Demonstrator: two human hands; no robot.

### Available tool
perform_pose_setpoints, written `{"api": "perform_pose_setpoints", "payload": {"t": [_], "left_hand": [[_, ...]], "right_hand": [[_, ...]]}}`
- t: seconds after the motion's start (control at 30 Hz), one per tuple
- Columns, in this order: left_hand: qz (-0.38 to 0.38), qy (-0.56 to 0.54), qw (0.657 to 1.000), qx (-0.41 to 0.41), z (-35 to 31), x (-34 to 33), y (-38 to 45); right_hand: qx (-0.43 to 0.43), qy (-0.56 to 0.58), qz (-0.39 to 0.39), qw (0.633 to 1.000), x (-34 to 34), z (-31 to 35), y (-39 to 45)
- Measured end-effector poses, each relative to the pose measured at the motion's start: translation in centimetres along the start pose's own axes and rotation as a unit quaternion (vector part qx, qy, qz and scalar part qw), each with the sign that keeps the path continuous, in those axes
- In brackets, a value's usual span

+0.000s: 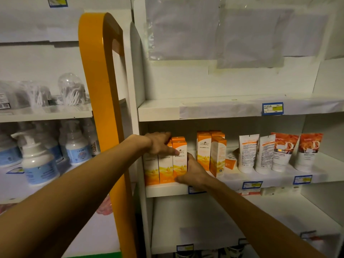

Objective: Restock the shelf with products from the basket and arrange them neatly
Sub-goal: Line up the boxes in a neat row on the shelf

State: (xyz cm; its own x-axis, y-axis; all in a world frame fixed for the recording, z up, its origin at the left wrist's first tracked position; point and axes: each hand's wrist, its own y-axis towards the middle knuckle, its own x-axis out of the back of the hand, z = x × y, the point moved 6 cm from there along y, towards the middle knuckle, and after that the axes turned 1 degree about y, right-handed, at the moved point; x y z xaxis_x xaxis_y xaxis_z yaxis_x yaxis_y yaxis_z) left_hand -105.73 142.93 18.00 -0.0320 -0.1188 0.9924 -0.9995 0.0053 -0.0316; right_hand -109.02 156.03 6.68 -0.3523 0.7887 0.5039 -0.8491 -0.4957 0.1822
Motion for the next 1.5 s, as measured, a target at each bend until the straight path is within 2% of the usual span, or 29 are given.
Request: {"api": "perform_pose_setpoints", "payload": {"t": [0.1,0.23,0.47,0.6,0.83,0.9,0.97,1.1,1.17,1.23,1.4,1.5], "left_hand": [[0.026,-0.104,0.994,0.004,0.4,0.0,0.5],[0.033,-0.105,0.994,0.007,0.6,0.5,1.1],[0.061,-0.141,0.988,0.016,0.7,0.7,1.0],[0.071,-0.151,0.986,0.021,0.6,0.5,0.9],[0.061,-0.107,0.992,0.006,0.1,0.7,0.9],[0.06,-0.09,0.994,0.005,-0.1,0.9,0.8],[0.063,-0.081,0.995,0.01,0.0,1.0,0.9],[0.05,-0.059,0.997,0.002,-0.8,1.2,1.0],[0.013,-0.024,1.0,-0.008,-1.8,1.4,1.1],[0.01,-0.012,1.0,-0.007,-2.7,1.3,1.1],[-0.003,0.118,0.993,-0.017,-4.1,0.3,0.6],[-0.021,0.125,0.991,-0.036,-4.2,-0.6,0.5]], "right_hand": [[-0.01,-0.01,0.022,1.0,0.7,0.1,0.3],[-0.025,-0.027,0.074,0.997,1.0,0.0,0.7],[-0.031,-0.025,0.099,0.994,1.5,0.3,0.8],[-0.031,-0.025,0.083,0.996,1.3,0.0,0.7],[0.013,-0.149,-0.008,0.989,3.3,1.9,-0.8],[0.065,-0.196,-0.055,0.977,5.8,4.2,-1.6],[0.141,-0.269,-0.088,0.949,8.3,6.8,-2.4],[0.197,-0.381,-0.092,0.899,11.5,9.1,-2.0],[0.192,-0.458,-0.076,0.864,11.8,8.7,-1.1],[0.164,-0.508,-0.065,0.843,12.0,8.3,-0.3],[0.112,-0.548,-0.044,0.828,11.9,7.3,1.3],[0.085,-0.567,-0.047,0.818,11.5,6.9,1.6]]}}
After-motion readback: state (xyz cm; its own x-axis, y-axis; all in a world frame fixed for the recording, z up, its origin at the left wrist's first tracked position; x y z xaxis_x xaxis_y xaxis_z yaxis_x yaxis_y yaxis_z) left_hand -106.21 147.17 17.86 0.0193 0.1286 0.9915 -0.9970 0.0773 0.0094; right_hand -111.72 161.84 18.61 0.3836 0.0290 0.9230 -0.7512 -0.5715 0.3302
